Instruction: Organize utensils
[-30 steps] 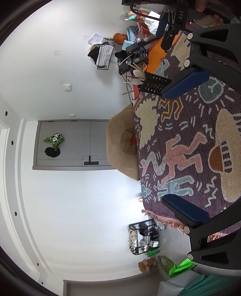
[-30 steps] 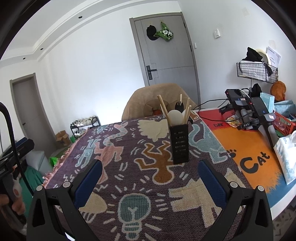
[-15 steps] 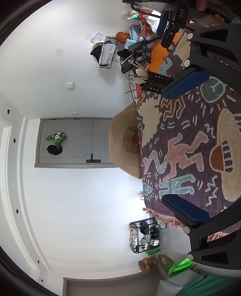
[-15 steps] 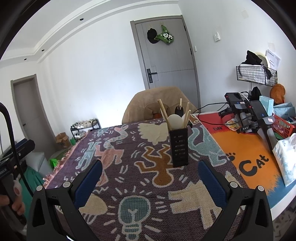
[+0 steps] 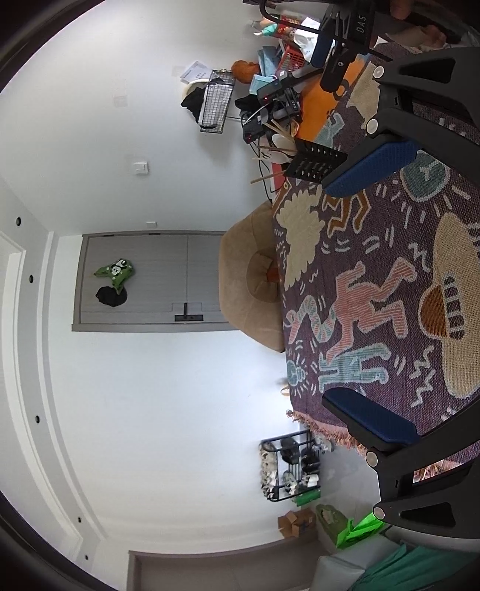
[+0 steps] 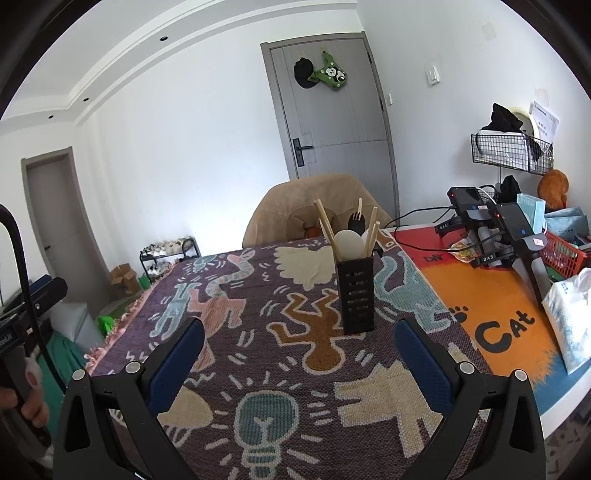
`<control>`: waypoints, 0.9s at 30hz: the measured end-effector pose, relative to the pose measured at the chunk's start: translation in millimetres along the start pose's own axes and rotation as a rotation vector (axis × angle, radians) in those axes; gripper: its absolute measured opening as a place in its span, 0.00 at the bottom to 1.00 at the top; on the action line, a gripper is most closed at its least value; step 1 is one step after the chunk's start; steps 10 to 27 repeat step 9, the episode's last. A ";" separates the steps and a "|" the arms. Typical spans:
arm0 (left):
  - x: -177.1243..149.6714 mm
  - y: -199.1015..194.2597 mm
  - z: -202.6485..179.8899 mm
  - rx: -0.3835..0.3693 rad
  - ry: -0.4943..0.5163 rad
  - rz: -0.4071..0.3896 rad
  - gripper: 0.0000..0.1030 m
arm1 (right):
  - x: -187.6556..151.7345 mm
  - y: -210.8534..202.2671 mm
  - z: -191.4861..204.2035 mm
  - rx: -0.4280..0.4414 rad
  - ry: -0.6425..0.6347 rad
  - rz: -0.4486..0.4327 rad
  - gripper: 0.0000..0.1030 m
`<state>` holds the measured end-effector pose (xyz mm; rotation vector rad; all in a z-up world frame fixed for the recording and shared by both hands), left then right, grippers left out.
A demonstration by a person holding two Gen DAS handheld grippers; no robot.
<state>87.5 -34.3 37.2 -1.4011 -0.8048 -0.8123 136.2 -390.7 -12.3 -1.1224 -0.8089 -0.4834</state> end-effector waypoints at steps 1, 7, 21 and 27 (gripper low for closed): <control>-0.1 -0.8 -0.4 0.006 0.002 -0.005 1.00 | -0.2 0.0 0.2 0.000 -0.002 0.000 1.00; 0.5 -3.3 -0.4 0.008 0.009 -0.009 1.00 | 0.1 0.0 0.5 0.000 -0.002 -0.001 1.00; 0.4 -3.3 -0.5 0.011 0.012 -0.007 1.00 | 0.0 -0.3 0.9 -0.001 -0.004 -0.003 1.00; 0.4 -3.3 -0.5 0.011 0.012 -0.007 1.00 | 0.0 -0.3 0.9 -0.001 -0.004 -0.003 1.00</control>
Point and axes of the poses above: each gripper's, at about its wrist camera, not at the fingertips, and y roughly the way its jaws point, z to its left, x to its top, the point moved 5 cm from there along y, roughly the way its jaws point, and after that the axes turned 14 degrees about z, right-handed, at the moved point
